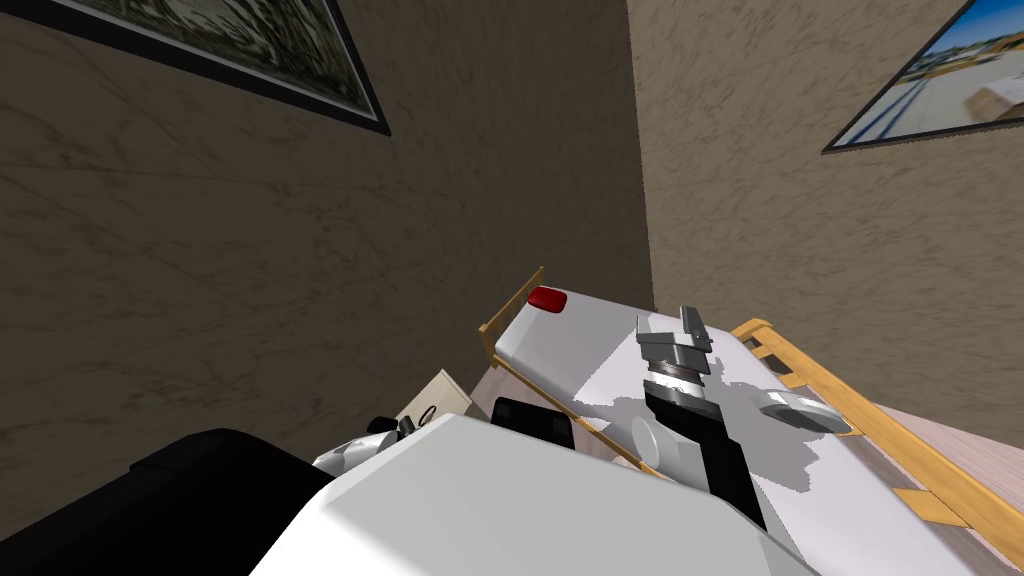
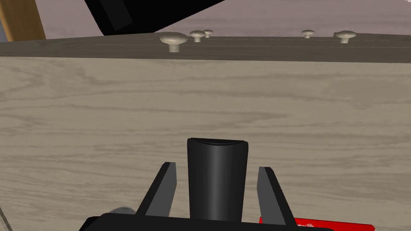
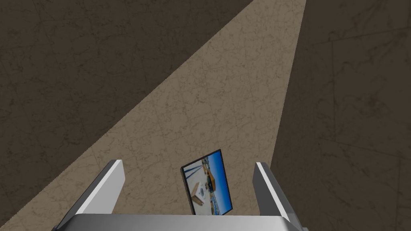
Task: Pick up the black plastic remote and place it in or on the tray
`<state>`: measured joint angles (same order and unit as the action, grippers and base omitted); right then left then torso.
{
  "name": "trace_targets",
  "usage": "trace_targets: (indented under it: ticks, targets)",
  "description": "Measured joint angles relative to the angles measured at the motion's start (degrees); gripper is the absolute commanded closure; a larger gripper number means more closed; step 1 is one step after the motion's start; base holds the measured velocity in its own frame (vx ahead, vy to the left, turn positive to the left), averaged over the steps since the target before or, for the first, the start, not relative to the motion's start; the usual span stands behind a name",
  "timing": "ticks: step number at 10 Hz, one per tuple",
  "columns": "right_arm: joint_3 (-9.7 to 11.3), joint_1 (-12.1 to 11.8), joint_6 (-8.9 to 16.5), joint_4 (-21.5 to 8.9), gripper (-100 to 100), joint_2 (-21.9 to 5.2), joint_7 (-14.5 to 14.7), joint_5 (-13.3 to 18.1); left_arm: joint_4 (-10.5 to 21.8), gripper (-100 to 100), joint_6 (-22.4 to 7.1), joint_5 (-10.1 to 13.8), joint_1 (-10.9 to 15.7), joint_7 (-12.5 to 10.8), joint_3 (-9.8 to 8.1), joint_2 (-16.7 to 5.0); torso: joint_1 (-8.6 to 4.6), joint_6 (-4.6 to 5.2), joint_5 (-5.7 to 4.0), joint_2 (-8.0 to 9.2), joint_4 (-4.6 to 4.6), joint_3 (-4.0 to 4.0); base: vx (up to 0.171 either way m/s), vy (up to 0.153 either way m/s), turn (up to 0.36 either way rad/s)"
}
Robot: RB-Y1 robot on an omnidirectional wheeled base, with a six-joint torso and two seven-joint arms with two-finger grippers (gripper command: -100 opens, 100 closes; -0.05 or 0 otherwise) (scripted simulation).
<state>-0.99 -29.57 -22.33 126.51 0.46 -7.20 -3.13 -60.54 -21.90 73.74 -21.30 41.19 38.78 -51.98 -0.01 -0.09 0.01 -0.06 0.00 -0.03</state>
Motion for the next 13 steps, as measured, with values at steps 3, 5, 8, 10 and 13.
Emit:
trace_targets:
  ticks: [3, 5, 8, 10, 13]
  targets:
    - [0.0, 0.0, 0.0, 0.0, 0, 0.0, 0.0, 0.0, -0.01, 100, 0.01, -0.01, 0.02, 0.01, 0.0, 0.0, 0.03, -0.02, 0.01, 0.01, -0.01, 0.0, 0.0, 0.0, 0.0]
    - [0.0, 0.0, 0.0, 0.0, 0, 0.0, 0.0, 0.0, -0.02, 100, 0.01, -0.01, 0.02, 0.01, 0.0, 0.01, 0.02, -0.02, 0.0, 0.01, -0.01, 0.0, 0.005, -0.003, 0.021]
    - [0.0, 0.0, 0.0, 0.0, 0, 0.0, 0.0, 0.0, -2.47, 100, -0.23, 2.8, -0.69, 0.84, 0.6, -3.39, -0.03, -0.06, -0.04, -0.04, -0.03, -0.03, 0.015, -0.01, 0.049]
    - [0.0, 0.0, 0.0, 0.0, 0, 0.0, 0.0, 0.0, -3.08, 0, -0.32, 3.75, -0.86, 1.13, 0.75, -4.35, -0.01, -0.04, -0.01, -0.02, -0.02, -0.02, 0.002, -0.001, 0.005]
    - [0.01, 0.01, 0.0, 0.0, 0, 0.01, 0.0, 0.0, -4.56, 100, -0.4, 5.03, -1.28, 3.13, -0.3, -6.5, -0.29, 0.01, -0.11, 0.17, 0.03, 0.09, -0.053, -0.064, 0.014]
